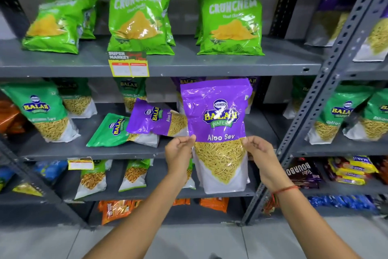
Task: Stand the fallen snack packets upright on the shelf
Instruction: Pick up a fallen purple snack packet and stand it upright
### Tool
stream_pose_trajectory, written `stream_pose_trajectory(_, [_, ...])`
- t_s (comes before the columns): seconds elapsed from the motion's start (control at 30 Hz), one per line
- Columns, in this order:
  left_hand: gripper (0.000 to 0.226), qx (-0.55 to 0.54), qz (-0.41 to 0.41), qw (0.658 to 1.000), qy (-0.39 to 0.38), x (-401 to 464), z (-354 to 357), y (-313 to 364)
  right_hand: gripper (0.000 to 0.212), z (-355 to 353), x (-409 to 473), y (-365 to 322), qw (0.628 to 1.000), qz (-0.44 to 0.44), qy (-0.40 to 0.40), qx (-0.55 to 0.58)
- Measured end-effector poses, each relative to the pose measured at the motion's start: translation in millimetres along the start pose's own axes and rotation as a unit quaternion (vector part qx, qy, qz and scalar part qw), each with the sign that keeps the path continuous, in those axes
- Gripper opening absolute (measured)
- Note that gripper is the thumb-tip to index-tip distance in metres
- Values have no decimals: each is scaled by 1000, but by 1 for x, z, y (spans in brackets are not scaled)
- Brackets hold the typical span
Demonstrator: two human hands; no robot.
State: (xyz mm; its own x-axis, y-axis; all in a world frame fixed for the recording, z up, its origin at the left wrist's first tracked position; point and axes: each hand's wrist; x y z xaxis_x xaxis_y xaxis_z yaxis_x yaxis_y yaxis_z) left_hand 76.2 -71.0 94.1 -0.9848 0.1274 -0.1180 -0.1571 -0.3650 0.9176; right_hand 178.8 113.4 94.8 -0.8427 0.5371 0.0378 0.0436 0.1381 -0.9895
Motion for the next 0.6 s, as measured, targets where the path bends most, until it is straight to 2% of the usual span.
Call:
stream_pose_trajectory(0.17, [11, 24, -13, 1000, 5, 33, 28, -31, 26, -14, 46, 30, 998, 34, 40, -18])
stream_pose_trajectory(0.23, [19, 44, -13, 999, 5, 53, 48, -45, 26, -25, 72, 42, 996, 50, 71, -37])
stream_pose_trajectory(0.33, [15, 92, 7, 996, 6, 88, 84, -63, 22, -40, 113, 56, 988, 59, 130, -62])
stream_pose_trajectory(0.5, [19, 191, 51, 979, -40, 134, 142, -89, 21, -70, 176, 66, 965, 88, 222, -110])
stream_pose_trajectory(0.6, [24, 223, 52, 972, -50, 153, 166, -100, 15, -90, 208, 83, 955, 98, 238, -147])
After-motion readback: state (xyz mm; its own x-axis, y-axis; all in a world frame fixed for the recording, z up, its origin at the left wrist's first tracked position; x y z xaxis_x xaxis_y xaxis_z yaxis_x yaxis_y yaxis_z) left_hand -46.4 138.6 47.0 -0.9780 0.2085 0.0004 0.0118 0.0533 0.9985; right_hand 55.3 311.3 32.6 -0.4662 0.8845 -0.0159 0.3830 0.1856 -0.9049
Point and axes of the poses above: each hand's wrist, its own x-axis towards the middle knuckle, its own z-axis out of the palm, y = z × x, and after that the axes turned 8 degrees about -x, right-handed
